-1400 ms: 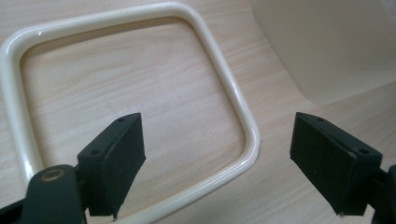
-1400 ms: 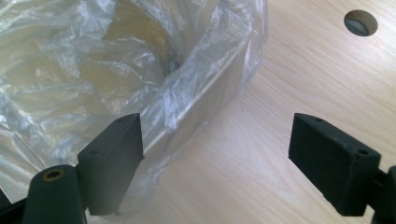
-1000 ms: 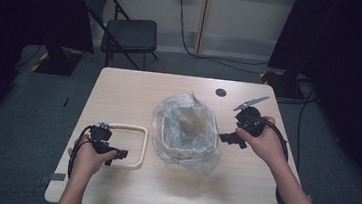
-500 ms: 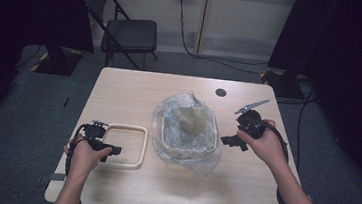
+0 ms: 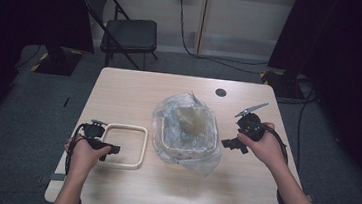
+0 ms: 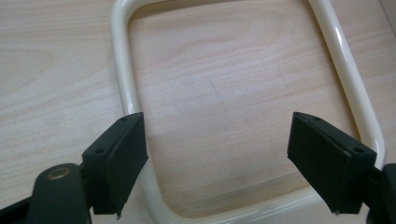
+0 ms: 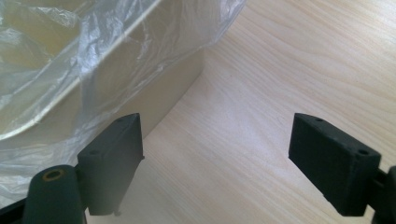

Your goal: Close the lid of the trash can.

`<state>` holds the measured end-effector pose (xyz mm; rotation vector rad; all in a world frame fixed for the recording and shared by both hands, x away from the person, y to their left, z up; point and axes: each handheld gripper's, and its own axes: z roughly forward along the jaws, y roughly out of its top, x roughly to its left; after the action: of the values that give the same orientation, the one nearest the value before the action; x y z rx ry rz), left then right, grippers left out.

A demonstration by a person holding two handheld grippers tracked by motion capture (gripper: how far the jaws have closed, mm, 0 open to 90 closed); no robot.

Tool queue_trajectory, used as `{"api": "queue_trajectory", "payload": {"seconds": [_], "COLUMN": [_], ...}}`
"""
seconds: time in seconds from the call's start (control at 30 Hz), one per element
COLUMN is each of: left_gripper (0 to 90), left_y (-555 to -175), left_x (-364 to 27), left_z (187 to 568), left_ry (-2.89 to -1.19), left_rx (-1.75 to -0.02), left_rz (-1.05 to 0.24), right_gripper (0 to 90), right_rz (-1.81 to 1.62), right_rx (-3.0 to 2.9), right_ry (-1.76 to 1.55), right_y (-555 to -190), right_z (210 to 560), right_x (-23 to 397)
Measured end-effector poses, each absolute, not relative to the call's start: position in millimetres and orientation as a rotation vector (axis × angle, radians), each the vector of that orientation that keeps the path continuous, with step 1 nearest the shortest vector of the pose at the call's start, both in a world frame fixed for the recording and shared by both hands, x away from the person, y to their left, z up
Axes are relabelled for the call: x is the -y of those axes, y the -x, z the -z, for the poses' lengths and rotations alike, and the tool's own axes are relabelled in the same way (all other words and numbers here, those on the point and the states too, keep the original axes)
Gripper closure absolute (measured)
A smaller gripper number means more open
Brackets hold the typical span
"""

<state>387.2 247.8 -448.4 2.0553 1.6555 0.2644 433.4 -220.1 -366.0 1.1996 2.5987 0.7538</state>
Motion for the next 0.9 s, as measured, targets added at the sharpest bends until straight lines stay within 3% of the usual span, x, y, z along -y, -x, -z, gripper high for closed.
{"api": "queue_trajectory", "payload": {"seconds": [0.4, 0.7, 0.9], "left_gripper": [21.9, 28.8, 30.7], "left_y": [-393, -397, -400], "left_x": [-256, -259, -260], "left_z": [455, 466, 468], "left_ry": [-2.062, -2.043, -2.052], "left_rx": [-1.712, -1.772, -1.786], "left_rz": [-0.263, -0.245, -0.295], "right_gripper": [16.6, 16.5, 16.4], "right_rz": [-0.752, -0.747, -0.745], "right_rx": [-2.606, -2.606, -2.604], "right_ry": [-1.194, -1.201, -1.188], "right_y": [-436, -434, -433], "right_z": [369, 374, 372], "right_x": [219, 221, 221]}}
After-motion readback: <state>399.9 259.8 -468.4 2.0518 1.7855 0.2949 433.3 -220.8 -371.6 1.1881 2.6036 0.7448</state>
